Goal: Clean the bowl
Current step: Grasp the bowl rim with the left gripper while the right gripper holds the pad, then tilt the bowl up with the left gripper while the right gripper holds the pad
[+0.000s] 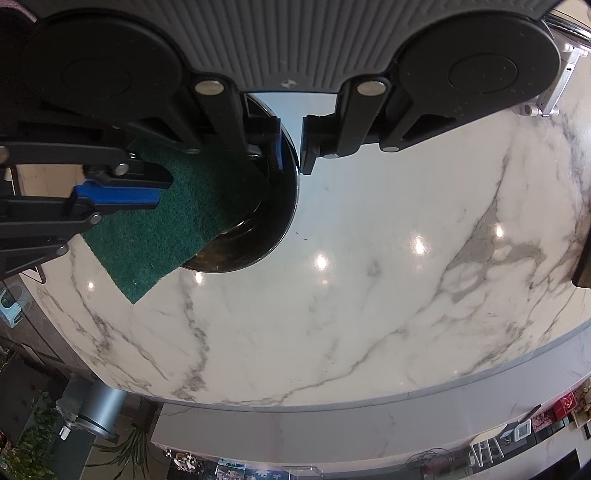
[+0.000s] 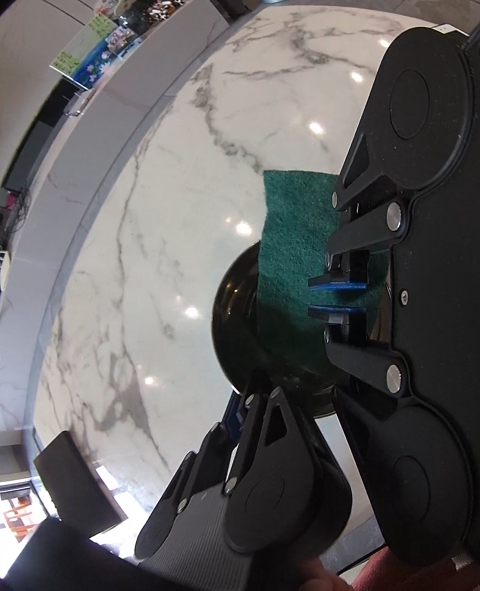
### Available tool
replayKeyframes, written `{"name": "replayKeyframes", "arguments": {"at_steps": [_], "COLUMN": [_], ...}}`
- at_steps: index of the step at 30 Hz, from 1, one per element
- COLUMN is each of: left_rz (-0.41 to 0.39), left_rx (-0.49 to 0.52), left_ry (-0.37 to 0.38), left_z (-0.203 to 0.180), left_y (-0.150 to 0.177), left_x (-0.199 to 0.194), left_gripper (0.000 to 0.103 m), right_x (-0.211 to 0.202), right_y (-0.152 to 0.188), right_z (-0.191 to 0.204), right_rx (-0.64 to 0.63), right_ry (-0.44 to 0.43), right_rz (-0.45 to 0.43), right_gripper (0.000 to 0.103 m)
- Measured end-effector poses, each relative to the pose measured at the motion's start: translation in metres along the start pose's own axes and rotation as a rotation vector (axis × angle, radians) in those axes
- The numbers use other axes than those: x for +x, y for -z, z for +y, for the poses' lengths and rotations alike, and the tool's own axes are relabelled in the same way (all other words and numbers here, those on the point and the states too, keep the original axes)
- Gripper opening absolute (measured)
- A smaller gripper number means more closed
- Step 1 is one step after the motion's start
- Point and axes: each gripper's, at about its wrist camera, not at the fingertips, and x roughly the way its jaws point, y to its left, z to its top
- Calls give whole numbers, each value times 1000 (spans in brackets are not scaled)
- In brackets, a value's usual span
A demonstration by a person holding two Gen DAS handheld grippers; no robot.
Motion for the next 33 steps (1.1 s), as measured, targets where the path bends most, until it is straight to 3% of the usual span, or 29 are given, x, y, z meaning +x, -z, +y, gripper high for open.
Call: {"name": "replayKeyframes", "arguments": {"at_steps": [7, 17, 26, 33], "left_rz": [13, 22, -46, -32], "left_rx": [-14, 23, 126, 80], "left_ry": [15, -21, -13, 33], "left_z": [4, -4, -13, -15], "left_y": [-2, -3, -19, -23], "left_x": [3, 11, 20, 35], "left_gripper": [8, 8, 12, 11], "right_x": [13, 27, 31, 31], "right_y": [0, 5, 9, 12], "right_z": [-6, -16, -22, -28], "right_rx": [30, 77, 89, 102], "right_ry": [-12, -38, -64, -83], "right_rz": [21, 42, 43, 27], "right_gripper": [4, 0, 0, 0]}}
